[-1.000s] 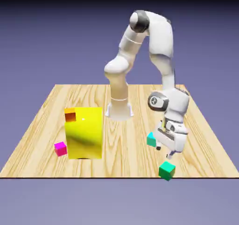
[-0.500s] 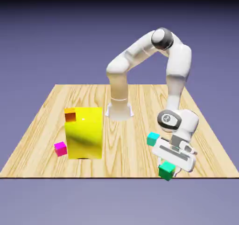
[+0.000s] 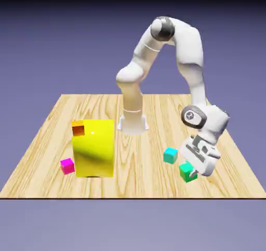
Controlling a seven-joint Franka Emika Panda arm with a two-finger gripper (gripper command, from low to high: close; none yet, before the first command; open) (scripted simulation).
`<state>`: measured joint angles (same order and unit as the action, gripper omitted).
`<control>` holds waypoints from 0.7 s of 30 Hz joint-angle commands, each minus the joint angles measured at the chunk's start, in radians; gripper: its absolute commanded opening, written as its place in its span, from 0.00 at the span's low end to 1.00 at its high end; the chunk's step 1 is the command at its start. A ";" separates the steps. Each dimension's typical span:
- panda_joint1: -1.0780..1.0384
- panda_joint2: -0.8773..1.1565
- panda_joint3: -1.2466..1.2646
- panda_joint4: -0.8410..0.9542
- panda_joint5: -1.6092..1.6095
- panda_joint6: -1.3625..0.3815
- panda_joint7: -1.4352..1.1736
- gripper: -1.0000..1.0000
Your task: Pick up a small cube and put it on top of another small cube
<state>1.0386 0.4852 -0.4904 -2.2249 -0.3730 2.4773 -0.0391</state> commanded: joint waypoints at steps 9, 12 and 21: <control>-0.295 -0.113 0.326 -0.026 0.059 -0.237 0.297 0.00; -0.393 -0.150 0.435 -0.035 0.080 -0.316 0.396 0.00; -0.688 -0.263 0.761 -0.062 0.140 -0.554 0.692 0.00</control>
<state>0.3502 0.2220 0.2706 -2.2864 -0.2297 1.9230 0.6517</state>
